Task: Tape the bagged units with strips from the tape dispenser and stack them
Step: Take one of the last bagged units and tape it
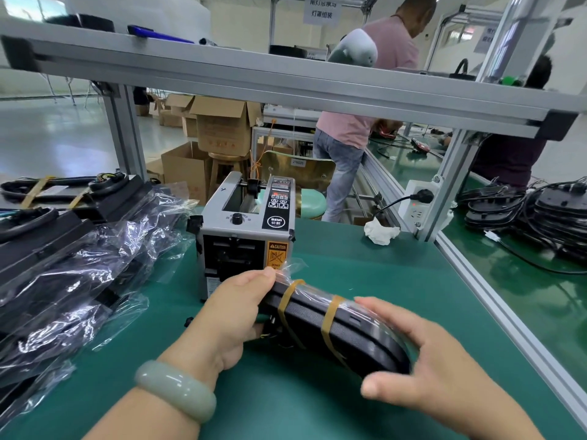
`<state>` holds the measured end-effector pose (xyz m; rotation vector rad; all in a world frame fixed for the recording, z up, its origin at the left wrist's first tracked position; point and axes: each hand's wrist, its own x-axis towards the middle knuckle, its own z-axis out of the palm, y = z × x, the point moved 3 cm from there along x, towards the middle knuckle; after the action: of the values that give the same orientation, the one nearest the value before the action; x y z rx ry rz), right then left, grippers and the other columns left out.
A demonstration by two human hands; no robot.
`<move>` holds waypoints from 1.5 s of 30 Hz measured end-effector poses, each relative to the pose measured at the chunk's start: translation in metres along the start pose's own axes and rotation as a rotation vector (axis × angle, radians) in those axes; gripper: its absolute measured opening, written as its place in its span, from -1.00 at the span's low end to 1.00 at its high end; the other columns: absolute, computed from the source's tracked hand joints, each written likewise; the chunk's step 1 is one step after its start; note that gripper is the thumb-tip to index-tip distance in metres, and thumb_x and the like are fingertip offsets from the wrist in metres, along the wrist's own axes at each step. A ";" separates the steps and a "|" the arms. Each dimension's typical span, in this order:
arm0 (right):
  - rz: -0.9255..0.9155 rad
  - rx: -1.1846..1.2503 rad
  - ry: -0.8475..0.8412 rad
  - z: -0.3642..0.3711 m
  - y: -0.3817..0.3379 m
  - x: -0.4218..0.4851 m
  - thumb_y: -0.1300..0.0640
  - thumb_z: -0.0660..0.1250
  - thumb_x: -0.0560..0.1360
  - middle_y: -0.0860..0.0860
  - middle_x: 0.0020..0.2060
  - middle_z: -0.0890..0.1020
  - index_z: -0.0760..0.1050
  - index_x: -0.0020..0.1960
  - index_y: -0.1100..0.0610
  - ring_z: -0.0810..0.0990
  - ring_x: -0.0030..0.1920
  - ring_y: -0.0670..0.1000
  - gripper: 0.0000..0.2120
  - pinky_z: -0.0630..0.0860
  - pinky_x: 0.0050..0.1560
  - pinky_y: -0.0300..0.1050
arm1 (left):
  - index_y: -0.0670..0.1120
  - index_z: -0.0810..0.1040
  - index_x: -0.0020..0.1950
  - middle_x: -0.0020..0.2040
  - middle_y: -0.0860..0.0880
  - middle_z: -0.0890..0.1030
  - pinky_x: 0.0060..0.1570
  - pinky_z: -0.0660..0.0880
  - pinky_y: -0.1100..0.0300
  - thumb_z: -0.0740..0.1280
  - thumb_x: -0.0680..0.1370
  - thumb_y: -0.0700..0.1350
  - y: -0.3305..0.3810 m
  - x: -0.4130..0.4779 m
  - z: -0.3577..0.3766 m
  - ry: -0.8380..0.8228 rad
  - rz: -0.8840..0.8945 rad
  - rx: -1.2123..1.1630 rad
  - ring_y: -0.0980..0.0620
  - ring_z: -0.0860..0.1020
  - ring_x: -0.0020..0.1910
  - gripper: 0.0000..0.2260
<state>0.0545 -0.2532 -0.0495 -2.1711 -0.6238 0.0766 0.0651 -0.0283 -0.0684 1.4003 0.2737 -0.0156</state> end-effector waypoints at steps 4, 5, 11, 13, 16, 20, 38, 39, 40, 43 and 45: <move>-0.099 -0.198 0.042 0.006 -0.006 0.002 -0.08 0.45 0.14 -0.24 -0.05 0.60 0.42 0.10 -0.31 0.60 -0.09 -0.16 -0.45 0.51 -0.09 -0.29 | -0.03 0.65 -0.03 -0.06 -0.07 0.69 -0.02 0.53 0.05 0.18 0.61 0.08 -0.005 -0.003 -0.005 -0.008 -0.009 -0.005 0.02 0.59 -0.09 -0.70; -0.114 -0.190 0.070 0.006 -0.006 0.002 -0.05 0.44 0.15 -0.21 -0.09 0.62 0.45 0.08 -0.26 0.60 -0.13 -0.13 -0.49 0.53 -0.13 -0.25 | -0.04 0.64 -0.02 -0.07 -0.04 0.69 -0.01 0.52 0.04 0.18 0.60 0.11 -0.007 -0.003 -0.009 0.056 -0.010 -0.035 0.03 0.61 -0.09 -0.68; -0.129 -0.112 0.386 -0.011 -0.009 -0.006 0.05 0.48 0.07 -0.38 -0.17 0.61 0.47 -0.03 -0.25 0.60 -0.20 -0.33 -0.49 0.37 -0.22 -0.60 | -0.06 0.55 -0.13 -0.31 0.00 0.61 -0.54 0.42 0.33 0.35 0.55 -0.06 0.001 0.007 -0.043 0.479 -0.003 -0.144 0.17 0.54 -0.49 -0.89; -0.141 -0.143 0.393 -0.011 -0.013 -0.006 0.12 0.54 0.08 -0.37 -0.17 0.62 0.48 -0.05 -0.25 0.60 -0.20 -0.31 -0.47 0.37 -0.22 -0.60 | -0.09 0.53 -0.15 -0.35 -0.01 0.58 -0.62 0.37 0.40 0.35 0.55 -0.08 0.005 0.012 -0.048 0.482 -0.038 -0.164 0.22 0.49 -0.60 -0.88; -0.148 -0.201 0.407 -0.007 -0.017 -0.004 0.11 0.51 0.10 -0.38 -0.15 0.61 0.46 -0.04 -0.33 0.59 -0.18 -0.31 -0.45 0.36 -0.19 -0.60 | -0.11 0.53 -0.18 -0.36 -0.02 0.58 -0.63 0.35 0.44 0.35 0.56 -0.10 0.011 0.019 -0.050 0.480 -0.063 -0.169 0.23 0.47 -0.64 -0.85; -0.137 -0.227 0.401 -0.004 -0.019 -0.002 0.03 0.43 0.10 -0.36 -0.16 0.60 0.40 0.01 -0.40 0.59 -0.19 -0.25 -0.43 0.41 -0.19 -0.53 | -0.14 0.53 -0.15 -0.35 -0.03 0.59 -0.63 0.37 0.43 0.35 0.56 -0.13 0.017 0.025 -0.045 0.472 -0.068 -0.150 0.22 0.48 -0.64 -0.88; -0.095 -0.294 0.368 0.003 -0.022 -0.002 -0.01 0.39 0.13 -0.30 -0.09 0.59 0.36 0.04 -0.32 0.58 -0.15 -0.15 -0.47 0.46 -0.10 -0.31 | -0.13 0.47 -0.26 -0.37 -0.01 0.55 -0.57 0.34 0.33 0.27 0.53 -0.21 0.024 0.026 -0.033 0.611 -0.065 -0.127 0.14 0.46 -0.49 -0.84; -0.094 -0.297 0.365 0.003 -0.022 -0.002 -0.02 0.39 0.13 -0.31 -0.09 0.58 0.36 0.04 -0.33 0.59 -0.14 -0.14 -0.48 0.46 -0.11 -0.30 | -0.12 0.48 -0.26 -0.40 0.00 0.55 -0.57 0.34 0.35 0.28 0.54 -0.20 0.024 0.018 -0.030 0.559 -0.070 -0.146 0.16 0.46 -0.51 -0.84; -0.093 -0.299 0.364 0.003 -0.023 -0.001 -0.02 0.38 0.14 -0.30 -0.09 0.58 0.36 0.05 -0.32 0.59 -0.14 -0.14 -0.48 0.47 -0.12 -0.29 | -0.11 0.49 -0.26 -0.44 0.02 0.56 -0.58 0.35 0.38 0.30 0.54 -0.19 0.024 0.007 -0.027 0.488 -0.063 -0.161 0.17 0.47 -0.53 -0.83; -0.092 -0.305 0.343 0.007 -0.025 -0.001 0.00 0.38 0.15 -0.26 -0.12 0.60 0.41 0.03 -0.26 0.58 -0.15 -0.14 -0.53 0.52 -0.14 -0.22 | -0.09 0.54 -0.24 -0.45 0.04 0.58 -0.54 0.40 0.35 0.32 0.55 -0.15 0.018 -0.030 -0.009 0.261 0.018 -0.157 0.18 0.50 -0.53 -0.84; -0.098 -0.321 0.344 0.010 -0.025 -0.001 0.01 0.37 0.15 -0.26 -0.15 0.59 0.45 0.01 -0.22 0.57 -0.15 -0.13 -0.56 0.54 -0.14 -0.18 | -0.09 0.61 -0.27 -0.37 0.03 0.62 -0.39 0.43 0.28 0.37 0.49 -0.07 0.015 -0.052 0.005 0.192 0.111 -0.127 0.16 0.52 -0.42 -0.83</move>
<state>0.0402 -0.2336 -0.0369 -2.3774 -0.5704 -0.4694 0.0183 -0.0384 -0.0428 1.2902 0.3496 0.2256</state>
